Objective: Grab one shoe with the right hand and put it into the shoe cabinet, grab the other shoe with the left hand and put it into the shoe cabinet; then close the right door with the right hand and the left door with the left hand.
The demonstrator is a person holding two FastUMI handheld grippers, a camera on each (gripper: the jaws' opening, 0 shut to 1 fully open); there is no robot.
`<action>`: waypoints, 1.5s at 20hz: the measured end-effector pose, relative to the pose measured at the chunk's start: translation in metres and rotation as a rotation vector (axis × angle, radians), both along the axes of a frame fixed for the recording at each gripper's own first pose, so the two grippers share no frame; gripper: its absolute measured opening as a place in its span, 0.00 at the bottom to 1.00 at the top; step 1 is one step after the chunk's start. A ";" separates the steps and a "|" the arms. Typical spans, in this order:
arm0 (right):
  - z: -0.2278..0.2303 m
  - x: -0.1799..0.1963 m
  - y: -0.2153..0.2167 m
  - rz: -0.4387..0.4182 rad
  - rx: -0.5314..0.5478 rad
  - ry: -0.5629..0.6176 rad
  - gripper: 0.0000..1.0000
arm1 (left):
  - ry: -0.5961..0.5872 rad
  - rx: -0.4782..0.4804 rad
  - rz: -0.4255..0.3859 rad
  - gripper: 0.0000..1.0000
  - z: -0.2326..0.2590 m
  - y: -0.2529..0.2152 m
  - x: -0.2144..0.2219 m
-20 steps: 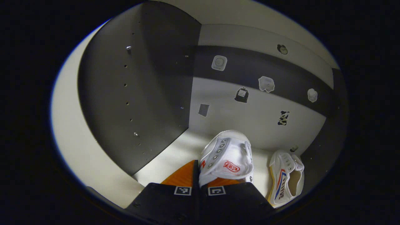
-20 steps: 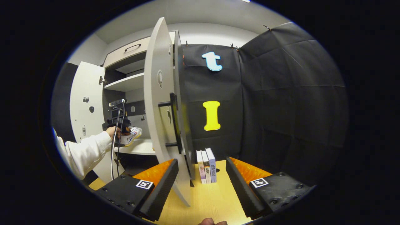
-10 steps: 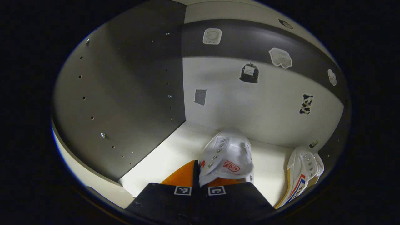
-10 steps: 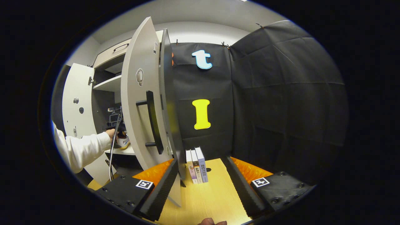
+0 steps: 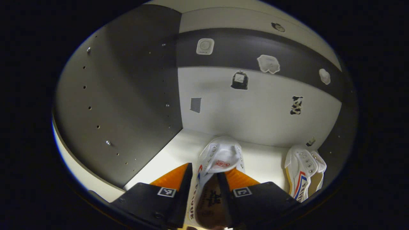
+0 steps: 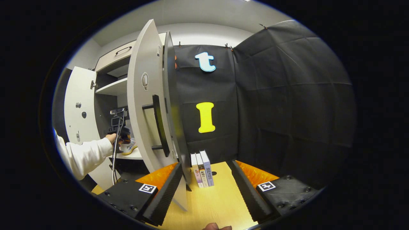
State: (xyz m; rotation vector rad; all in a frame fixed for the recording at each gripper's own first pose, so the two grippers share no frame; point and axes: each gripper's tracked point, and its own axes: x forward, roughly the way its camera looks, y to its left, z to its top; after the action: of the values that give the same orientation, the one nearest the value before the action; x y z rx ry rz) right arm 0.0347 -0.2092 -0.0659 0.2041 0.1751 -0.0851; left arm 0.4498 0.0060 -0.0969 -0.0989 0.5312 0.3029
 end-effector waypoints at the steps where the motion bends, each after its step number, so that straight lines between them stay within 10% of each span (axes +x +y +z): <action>1: 0.002 -0.002 0.003 0.004 0.002 -0.008 0.99 | -0.014 0.022 -0.010 0.56 0.005 -0.001 -0.006; 6: 0.017 -0.008 0.015 0.024 0.017 -0.039 0.98 | -0.145 0.129 -0.069 0.85 0.039 -0.012 -0.048; 13: 0.032 -0.005 0.020 0.039 0.004 -0.039 0.98 | -0.375 0.193 -0.180 0.96 0.113 -0.048 -0.150; 30: 0.063 0.082 0.021 0.109 -0.055 -0.113 0.98 | -0.480 0.075 -0.252 0.97 0.140 -0.039 -0.382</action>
State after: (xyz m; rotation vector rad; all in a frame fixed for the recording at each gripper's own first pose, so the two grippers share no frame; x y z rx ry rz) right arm 0.1171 -0.1884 -0.0030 0.1437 0.0708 0.0300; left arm 0.0680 -0.0327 0.0432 -0.0286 0.0526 0.0467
